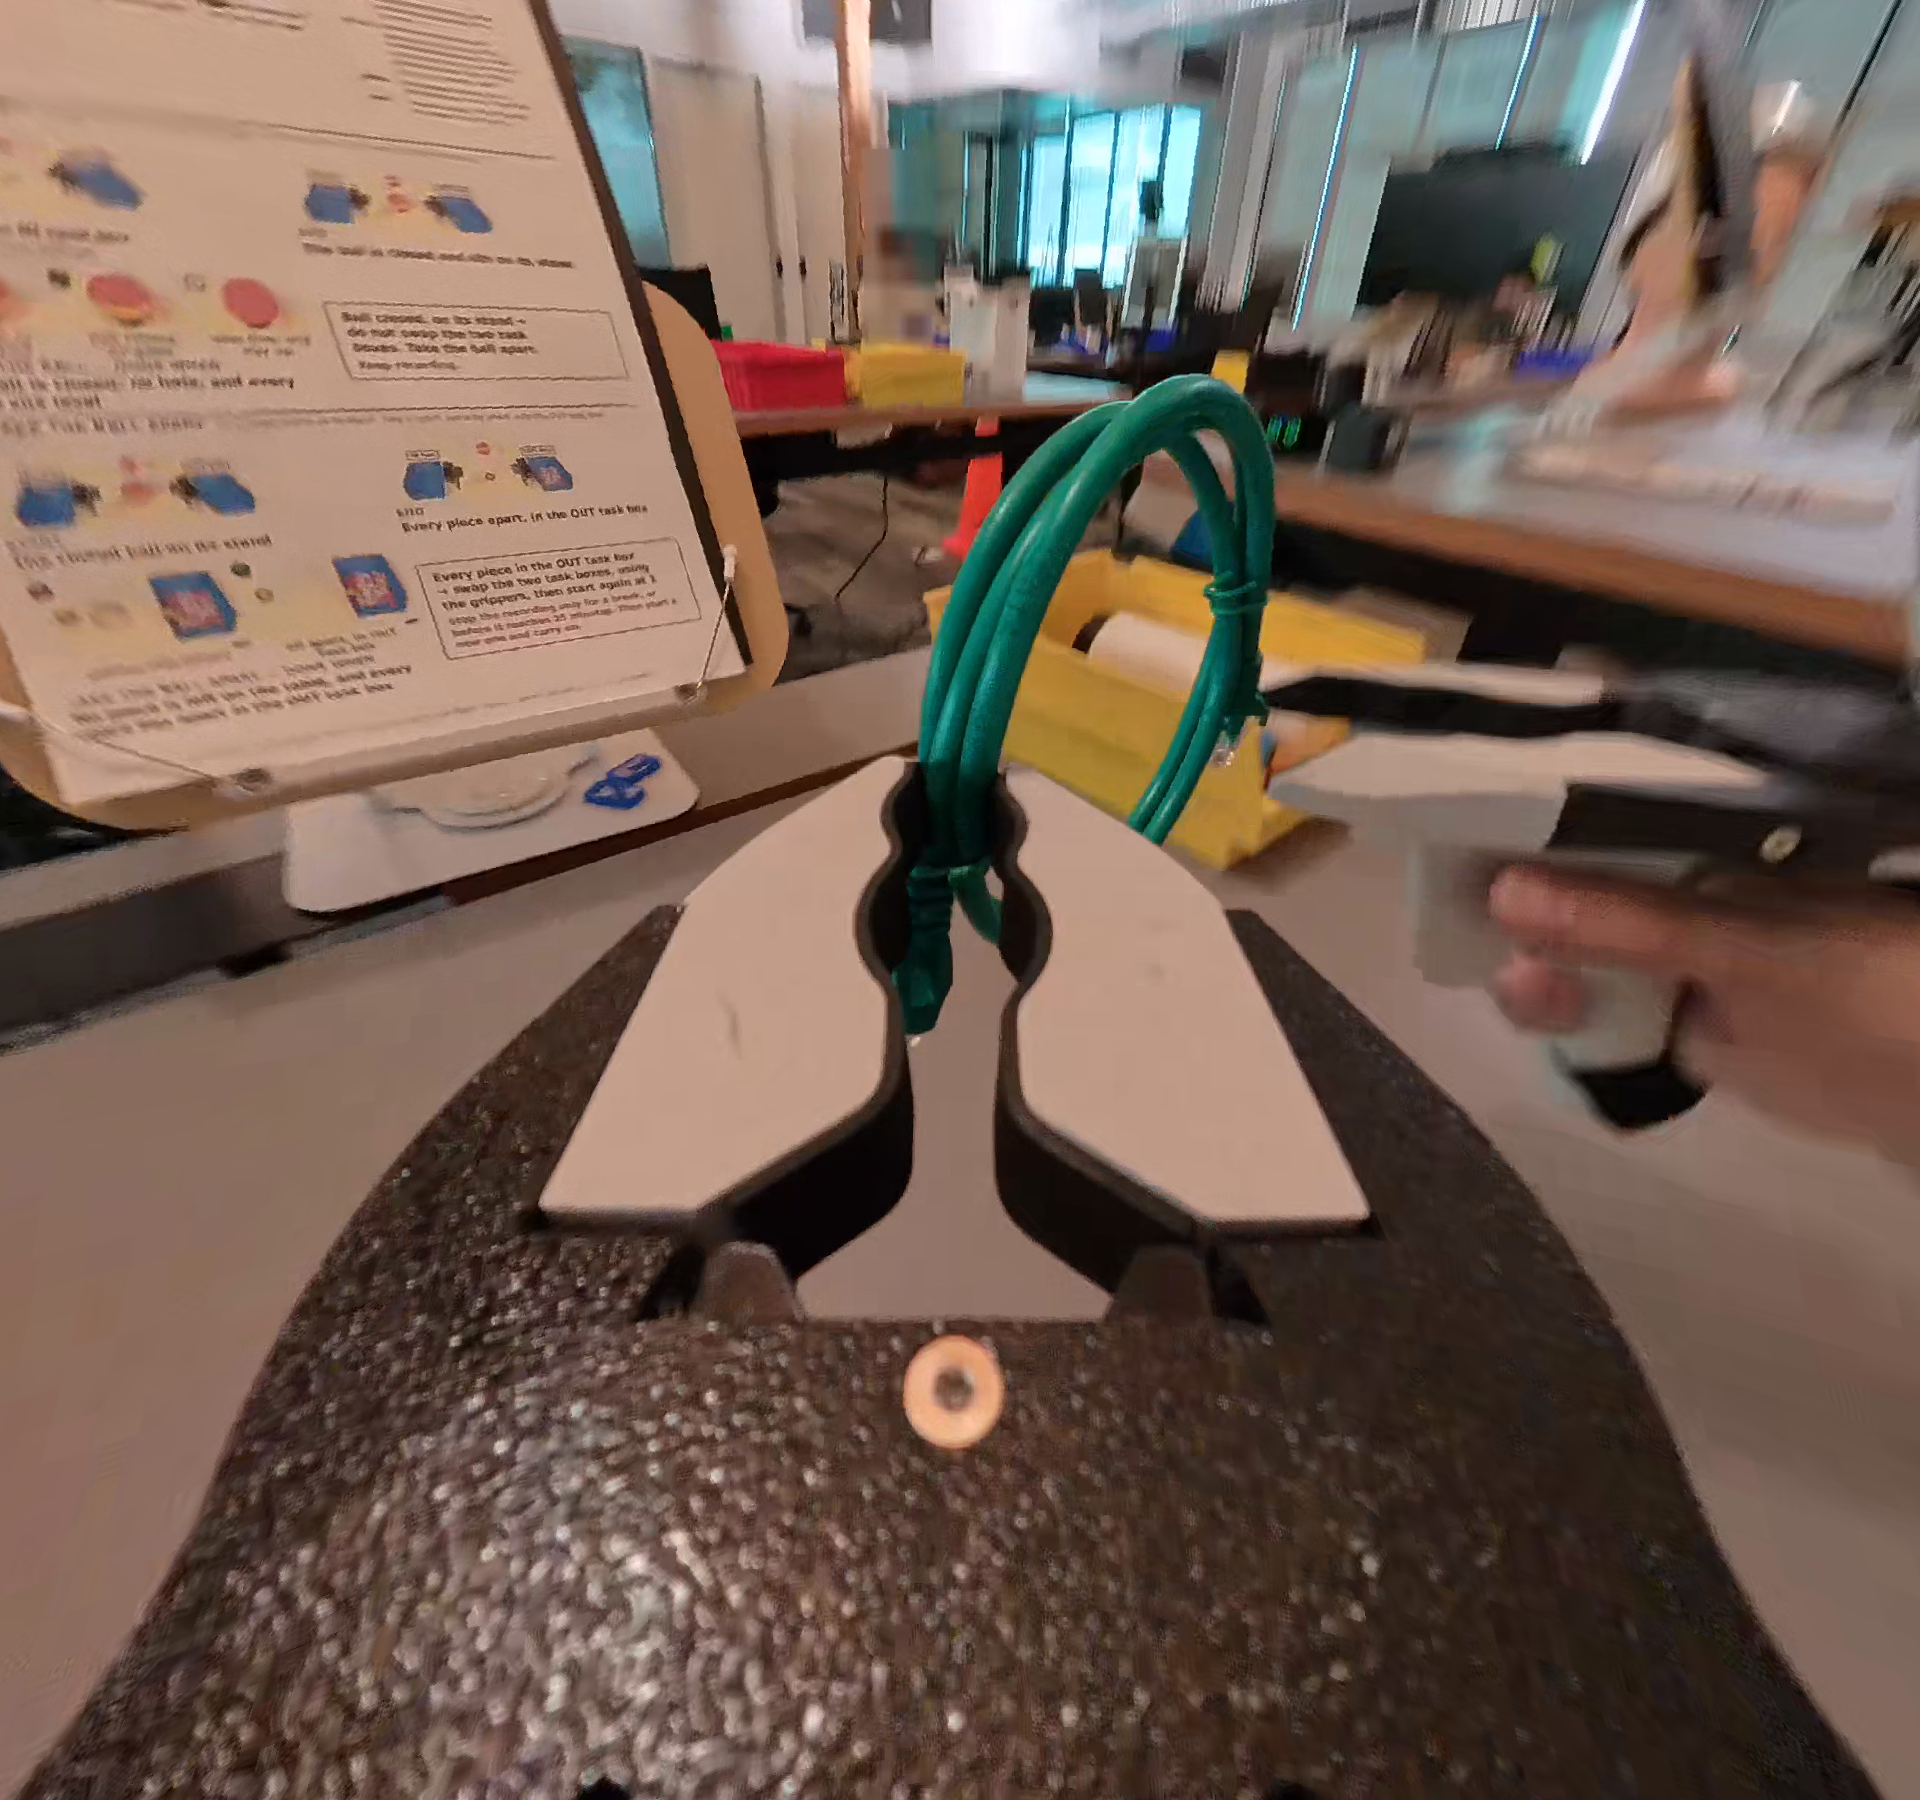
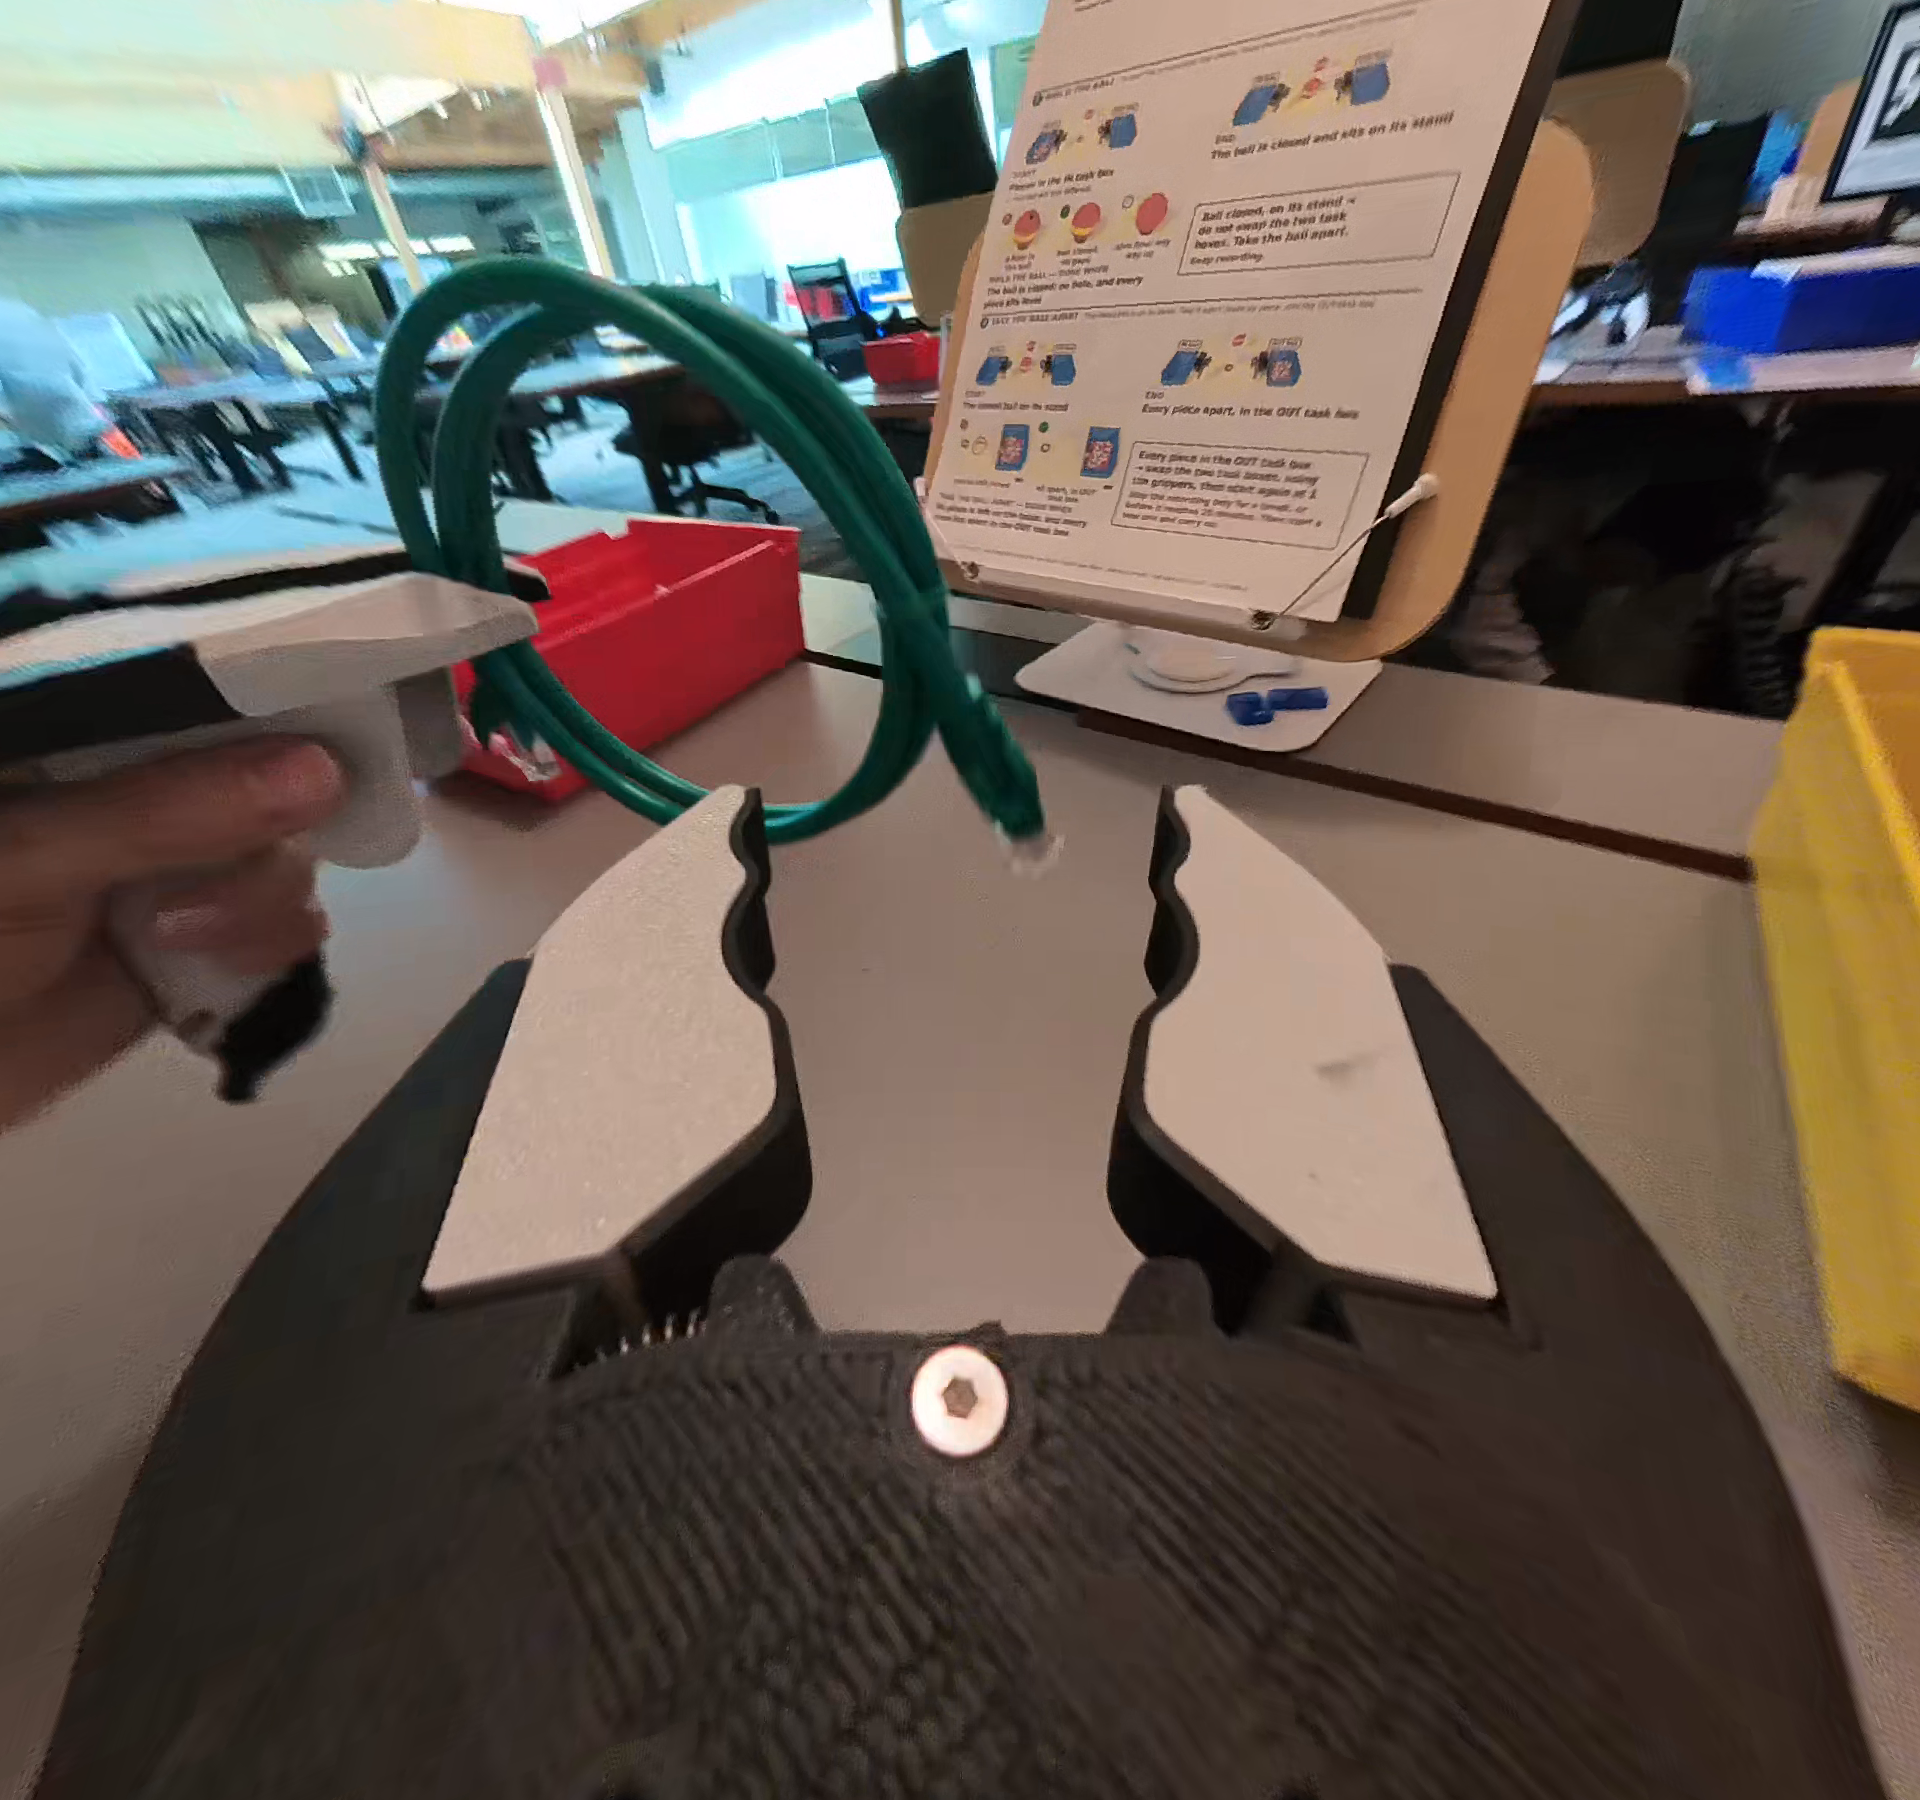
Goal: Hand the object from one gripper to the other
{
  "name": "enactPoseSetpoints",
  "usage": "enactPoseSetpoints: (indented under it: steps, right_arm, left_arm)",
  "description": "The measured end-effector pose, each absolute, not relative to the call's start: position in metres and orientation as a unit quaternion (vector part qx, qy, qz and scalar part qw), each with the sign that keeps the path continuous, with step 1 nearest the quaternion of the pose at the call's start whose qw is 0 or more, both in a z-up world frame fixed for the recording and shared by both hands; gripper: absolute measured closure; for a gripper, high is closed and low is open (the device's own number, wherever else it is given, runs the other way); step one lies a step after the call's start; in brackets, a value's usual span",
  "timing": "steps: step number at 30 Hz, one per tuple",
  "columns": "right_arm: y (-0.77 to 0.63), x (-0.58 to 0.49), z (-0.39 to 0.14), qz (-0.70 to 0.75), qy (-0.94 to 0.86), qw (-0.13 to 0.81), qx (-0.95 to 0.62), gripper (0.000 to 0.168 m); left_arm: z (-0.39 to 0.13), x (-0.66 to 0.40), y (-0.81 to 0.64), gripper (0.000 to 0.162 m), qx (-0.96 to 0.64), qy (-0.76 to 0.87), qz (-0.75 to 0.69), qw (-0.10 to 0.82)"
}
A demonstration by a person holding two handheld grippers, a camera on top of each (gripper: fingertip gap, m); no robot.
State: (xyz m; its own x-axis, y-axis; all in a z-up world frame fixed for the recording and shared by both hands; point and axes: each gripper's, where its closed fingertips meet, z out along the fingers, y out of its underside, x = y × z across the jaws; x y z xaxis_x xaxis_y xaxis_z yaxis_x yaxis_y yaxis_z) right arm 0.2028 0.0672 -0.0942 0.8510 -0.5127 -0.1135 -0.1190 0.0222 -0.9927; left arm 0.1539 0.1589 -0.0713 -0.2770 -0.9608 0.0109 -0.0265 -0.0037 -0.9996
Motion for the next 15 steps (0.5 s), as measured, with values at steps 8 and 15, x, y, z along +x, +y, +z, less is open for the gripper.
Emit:
enactPoseSetpoints:
  steps: [8, 15]
  right_arm:
    - [0.101, 0.164, -0.085, 0.095, 0.242, 0.752, -0.605, 0.124]
    - [0.103, 0.16, -0.079, 0.079, 0.222, 0.784, -0.574, 0.158]
  left_arm:
    - [-0.068, 0.153, 0.157, 0.15, -0.472, 0.401, -0.735, 0.275]
    - [-0.074, 0.152, 0.138, 0.15, -0.468, 0.373, -0.773, 0.21]
